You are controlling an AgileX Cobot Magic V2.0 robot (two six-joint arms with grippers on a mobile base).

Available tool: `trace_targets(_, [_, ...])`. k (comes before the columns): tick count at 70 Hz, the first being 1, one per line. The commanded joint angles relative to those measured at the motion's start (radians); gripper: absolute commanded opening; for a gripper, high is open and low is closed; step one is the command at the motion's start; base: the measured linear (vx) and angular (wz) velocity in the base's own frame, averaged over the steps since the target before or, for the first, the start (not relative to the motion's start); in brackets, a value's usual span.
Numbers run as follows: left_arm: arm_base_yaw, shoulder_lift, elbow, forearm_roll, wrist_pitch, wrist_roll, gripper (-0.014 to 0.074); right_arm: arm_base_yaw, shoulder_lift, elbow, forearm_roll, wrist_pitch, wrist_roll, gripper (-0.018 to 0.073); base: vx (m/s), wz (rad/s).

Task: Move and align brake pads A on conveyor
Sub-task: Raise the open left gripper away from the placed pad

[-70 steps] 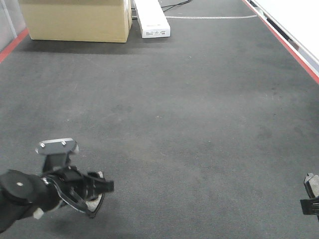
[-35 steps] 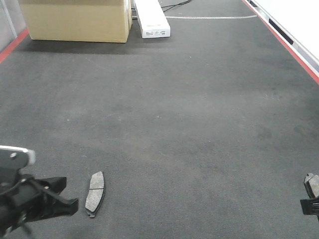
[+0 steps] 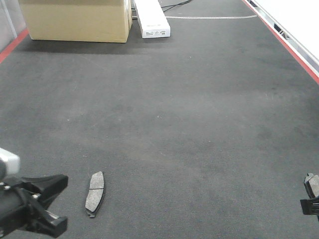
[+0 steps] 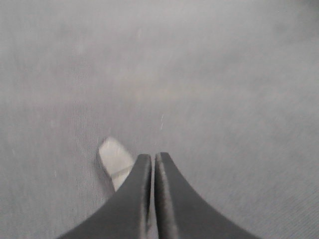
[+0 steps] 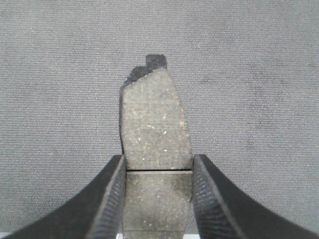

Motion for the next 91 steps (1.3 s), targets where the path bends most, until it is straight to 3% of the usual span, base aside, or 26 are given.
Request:
trace_targets(1, [-0.004, -0.061, -0.023, 0.015, -0.021, 0.003, -0.0006, 0.000, -0.012, -0.027, -0.008, -0.045, -0.010, 0.0062, 0.00, 0.00])
trace_targets(10, [-0.004, -0.156, -0.023, 0.047, 0.001, 0.003, -0.0006, 0.000, -0.012, -0.027, -0.008, -0.046, -0.010, 0.0062, 0.00, 0.00])
trace_targets(34, [-0.004, -0.394, -0.023, 0.047, 0.028, 0.003, -0.0006, 0.000, -0.012, -0.027, -0.008, -0.046, -0.010, 0.0062, 0.00, 0.00])
trace_targets(91, [-0.004, -0.402, -0.023, 0.044, 0.023, 0.007, -0.0006, 0.000, -0.012, -0.027, -0.008, -0.045, -0.010, 0.0062, 0.00, 0.00])
